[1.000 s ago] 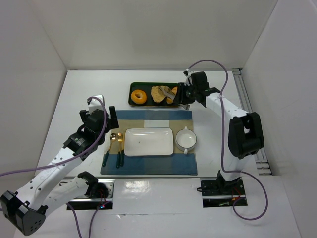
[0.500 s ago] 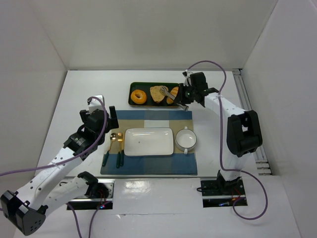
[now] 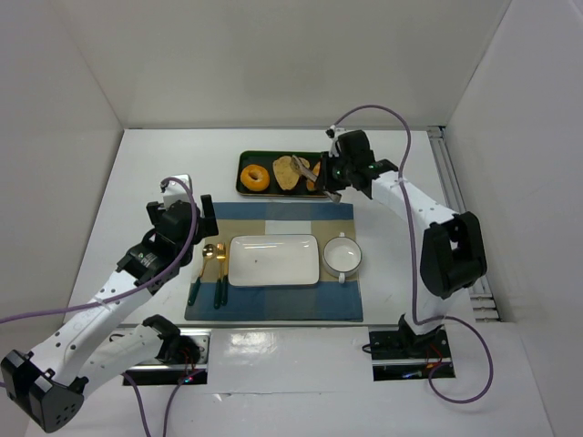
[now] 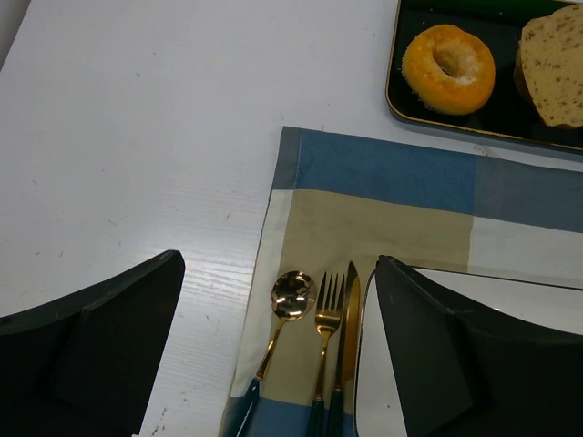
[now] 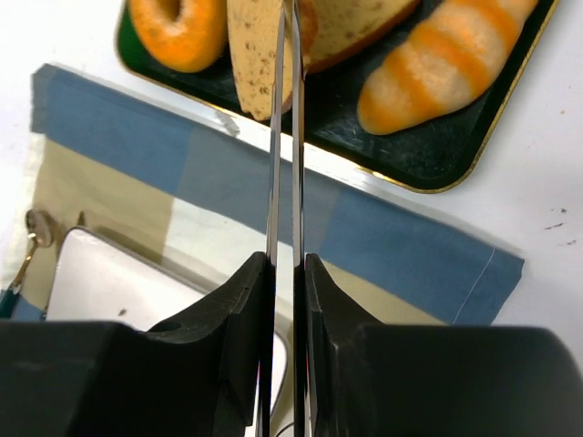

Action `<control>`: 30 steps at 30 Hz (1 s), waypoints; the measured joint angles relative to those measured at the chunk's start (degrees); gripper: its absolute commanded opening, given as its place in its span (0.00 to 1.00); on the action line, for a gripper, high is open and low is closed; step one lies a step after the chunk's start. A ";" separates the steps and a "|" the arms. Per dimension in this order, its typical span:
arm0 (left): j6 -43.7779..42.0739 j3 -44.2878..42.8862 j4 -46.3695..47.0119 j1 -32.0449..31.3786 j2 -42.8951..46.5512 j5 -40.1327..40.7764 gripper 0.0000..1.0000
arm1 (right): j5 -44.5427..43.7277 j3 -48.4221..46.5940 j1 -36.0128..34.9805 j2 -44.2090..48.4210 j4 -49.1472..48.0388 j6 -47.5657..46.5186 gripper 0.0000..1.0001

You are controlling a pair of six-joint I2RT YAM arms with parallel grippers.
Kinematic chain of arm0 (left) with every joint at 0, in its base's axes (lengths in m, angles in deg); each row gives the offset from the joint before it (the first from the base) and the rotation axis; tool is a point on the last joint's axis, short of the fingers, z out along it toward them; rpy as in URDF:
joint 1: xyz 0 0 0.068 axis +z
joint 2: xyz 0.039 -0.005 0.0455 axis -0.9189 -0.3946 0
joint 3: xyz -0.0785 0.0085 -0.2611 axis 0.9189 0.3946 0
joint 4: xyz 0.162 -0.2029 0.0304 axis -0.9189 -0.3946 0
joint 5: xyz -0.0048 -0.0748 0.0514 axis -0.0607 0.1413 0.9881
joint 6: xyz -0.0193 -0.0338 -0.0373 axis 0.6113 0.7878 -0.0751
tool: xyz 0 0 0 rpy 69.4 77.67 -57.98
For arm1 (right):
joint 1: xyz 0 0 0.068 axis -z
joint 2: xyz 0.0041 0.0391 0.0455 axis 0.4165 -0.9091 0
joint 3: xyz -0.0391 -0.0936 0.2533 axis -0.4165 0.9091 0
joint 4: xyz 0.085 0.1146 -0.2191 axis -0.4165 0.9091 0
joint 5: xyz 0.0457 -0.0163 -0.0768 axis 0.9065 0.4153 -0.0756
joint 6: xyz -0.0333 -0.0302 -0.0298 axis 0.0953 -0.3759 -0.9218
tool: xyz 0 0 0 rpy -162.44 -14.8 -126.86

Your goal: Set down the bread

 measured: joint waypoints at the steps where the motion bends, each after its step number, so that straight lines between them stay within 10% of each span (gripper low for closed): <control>1: -0.02 0.00 -0.02 -0.02 0.11 0.00 1.00 | -0.48 -0.46 -0.57 0.94 0.85 -0.09 0.00; 30: 1.49 0.42 -1.92 -0.02 7.45 -0.07 1.00 | 1.18 3.08 -11.21 21.77 21.59 -4.72 0.00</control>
